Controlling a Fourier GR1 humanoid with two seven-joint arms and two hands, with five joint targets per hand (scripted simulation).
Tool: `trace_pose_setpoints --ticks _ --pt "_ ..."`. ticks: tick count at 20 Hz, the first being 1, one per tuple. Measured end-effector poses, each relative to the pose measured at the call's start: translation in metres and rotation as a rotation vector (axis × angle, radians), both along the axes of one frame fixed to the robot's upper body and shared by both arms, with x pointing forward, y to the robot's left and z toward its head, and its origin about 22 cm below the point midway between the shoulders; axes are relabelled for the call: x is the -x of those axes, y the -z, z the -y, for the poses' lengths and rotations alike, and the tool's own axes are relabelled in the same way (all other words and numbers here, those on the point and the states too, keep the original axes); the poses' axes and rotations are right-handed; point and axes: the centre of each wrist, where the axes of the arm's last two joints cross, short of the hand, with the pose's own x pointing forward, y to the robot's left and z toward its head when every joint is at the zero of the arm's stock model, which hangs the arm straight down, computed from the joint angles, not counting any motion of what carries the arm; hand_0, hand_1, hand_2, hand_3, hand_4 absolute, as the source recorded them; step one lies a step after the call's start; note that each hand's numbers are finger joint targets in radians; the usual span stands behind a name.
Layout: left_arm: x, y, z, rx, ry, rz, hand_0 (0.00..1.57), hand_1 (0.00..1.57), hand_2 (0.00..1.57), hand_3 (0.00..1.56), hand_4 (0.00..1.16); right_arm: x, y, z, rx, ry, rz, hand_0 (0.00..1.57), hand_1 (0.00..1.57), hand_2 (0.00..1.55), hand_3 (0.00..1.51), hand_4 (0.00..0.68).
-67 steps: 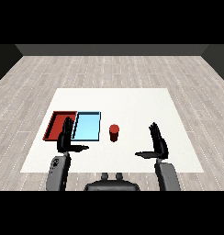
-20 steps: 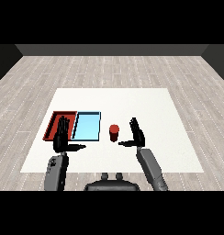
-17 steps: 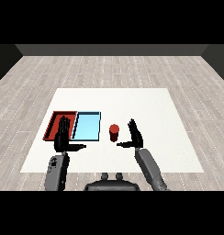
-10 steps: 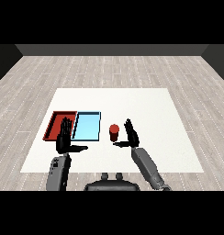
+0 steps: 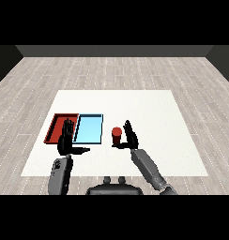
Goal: Pick the red can and put it in the red box
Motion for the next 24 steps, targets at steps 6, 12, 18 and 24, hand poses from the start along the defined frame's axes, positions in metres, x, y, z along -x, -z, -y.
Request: trace_pose_setpoints --ticks 6,12,18,24 --pt "0.006 -0.002 -0.003 0.002 0.004 0.014 0.00 0.00 0.00 0.00 0.00 -0.004 0.005 -0.009 0.004 0.008 -0.015 0.00 0.00 0.00 0.00 0.000" --pt "0.009 -0.005 -0.009 0.000 0.002 0.007 0.00 0.00 0.00 0.00 0.00 -0.010 0.007 -0.005 0.014 0.014 -0.030 0.00 0.00 0.00 0.00 0.000" --pt "0.005 0.000 -0.001 0.002 0.002 0.007 0.00 0.00 0.00 0.00 0.00 -0.019 0.008 -0.012 0.020 0.016 -0.042 0.00 0.00 0.00 0.00 0.000" --pt "0.007 -0.001 -0.002 0.004 -0.004 0.007 0.00 0.00 0.00 0.00 0.00 -0.025 0.011 -0.022 0.012 0.001 -0.051 0.00 0.00 0.00 0.00 0.000"
